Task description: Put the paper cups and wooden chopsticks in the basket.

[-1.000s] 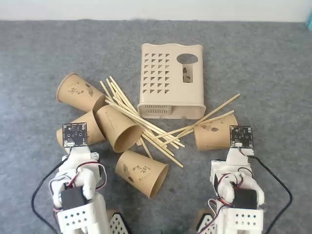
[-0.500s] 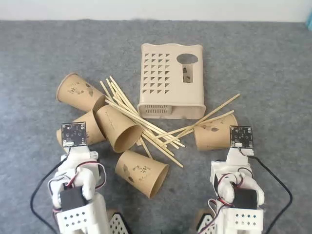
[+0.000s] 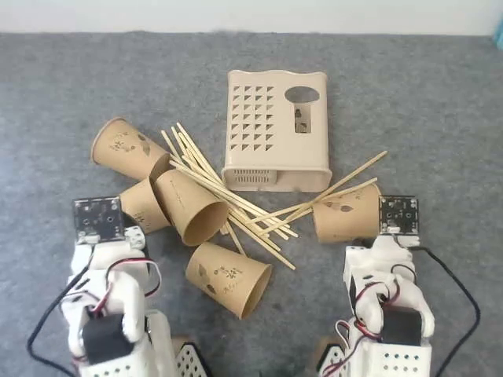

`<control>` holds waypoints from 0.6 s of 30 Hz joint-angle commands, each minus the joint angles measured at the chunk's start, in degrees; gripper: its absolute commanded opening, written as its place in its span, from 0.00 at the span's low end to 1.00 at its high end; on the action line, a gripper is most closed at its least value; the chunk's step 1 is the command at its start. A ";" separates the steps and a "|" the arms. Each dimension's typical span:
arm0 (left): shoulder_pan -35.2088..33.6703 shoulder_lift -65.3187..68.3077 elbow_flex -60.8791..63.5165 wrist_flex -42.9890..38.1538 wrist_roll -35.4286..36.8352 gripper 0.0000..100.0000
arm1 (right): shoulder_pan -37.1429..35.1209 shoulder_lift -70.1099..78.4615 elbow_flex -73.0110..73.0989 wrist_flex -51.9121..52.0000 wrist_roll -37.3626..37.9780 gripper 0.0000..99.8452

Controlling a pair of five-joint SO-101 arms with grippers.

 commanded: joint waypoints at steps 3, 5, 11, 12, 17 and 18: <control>-0.09 1.58 -8.66 0.88 -0.09 0.02 | 0.48 -0.75 -1.93 -5.41 8.62 0.01; -0.09 5.27 -10.86 1.32 -0.09 0.06 | 0.84 -0.75 -0.62 -6.20 10.20 0.01; -0.18 27.78 -21.58 1.58 6.15 0.19 | 5.14 -0.75 -6.59 -8.66 11.96 0.01; -0.18 31.91 -23.60 1.58 7.47 0.19 | 5.23 -0.75 -8.70 -8.13 11.52 0.01; 0.70 48.35 -28.70 1.23 14.68 0.19 | 5.23 1.45 -18.99 -5.67 9.76 0.01; 1.49 50.64 -28.79 1.14 15.74 0.19 | 5.23 3.38 -20.84 -5.76 9.76 0.01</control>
